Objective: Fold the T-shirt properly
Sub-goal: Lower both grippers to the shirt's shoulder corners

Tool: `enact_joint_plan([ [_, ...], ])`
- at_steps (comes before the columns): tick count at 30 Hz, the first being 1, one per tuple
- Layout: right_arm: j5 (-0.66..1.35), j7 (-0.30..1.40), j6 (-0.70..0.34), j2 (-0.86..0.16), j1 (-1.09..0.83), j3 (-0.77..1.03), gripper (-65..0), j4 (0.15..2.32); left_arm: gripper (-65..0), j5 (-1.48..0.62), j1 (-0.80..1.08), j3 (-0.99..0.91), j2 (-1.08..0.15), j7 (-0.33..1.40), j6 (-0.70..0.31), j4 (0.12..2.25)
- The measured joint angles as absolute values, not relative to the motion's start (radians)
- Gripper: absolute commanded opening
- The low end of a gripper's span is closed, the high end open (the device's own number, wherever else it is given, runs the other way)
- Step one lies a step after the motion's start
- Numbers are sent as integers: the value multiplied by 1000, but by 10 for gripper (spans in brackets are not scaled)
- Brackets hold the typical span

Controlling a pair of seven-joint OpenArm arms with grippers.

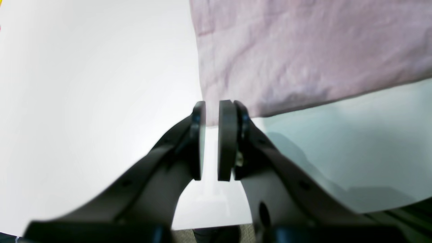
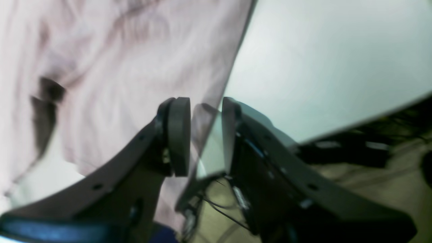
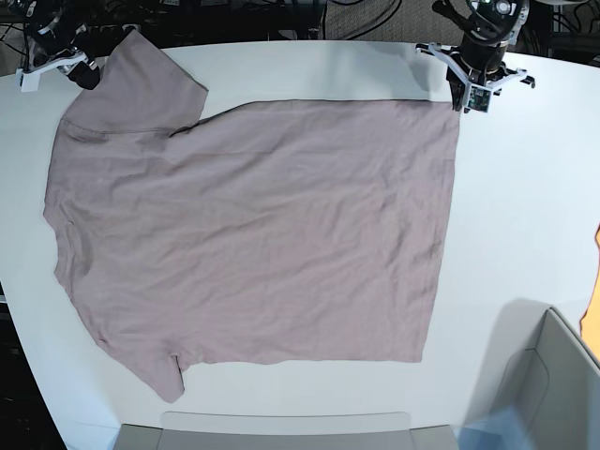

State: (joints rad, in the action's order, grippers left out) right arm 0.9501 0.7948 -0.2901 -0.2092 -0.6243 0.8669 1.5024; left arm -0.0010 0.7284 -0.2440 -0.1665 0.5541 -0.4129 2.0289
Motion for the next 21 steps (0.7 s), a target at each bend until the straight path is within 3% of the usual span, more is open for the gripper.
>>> enact_joint_plan([
  [8,1065,847,-325,-210,-598,834,-480,1458,-582,-47,678,-244,-163,562,-412,2029],
  [13,1075,860,-376,-203,-598,830,-480,1451,-582,-372,630,-268,-181,723,-413,2026],
  [18,1074,864,-379,-207,-601,830,-481,1453,-582,-667,491,-442,-183,920,-400,1987],
  [21,1074,866,-379,-208,-601,830,-481,1453,-582,-736,466,-493,-183,925,-408,1932],
])
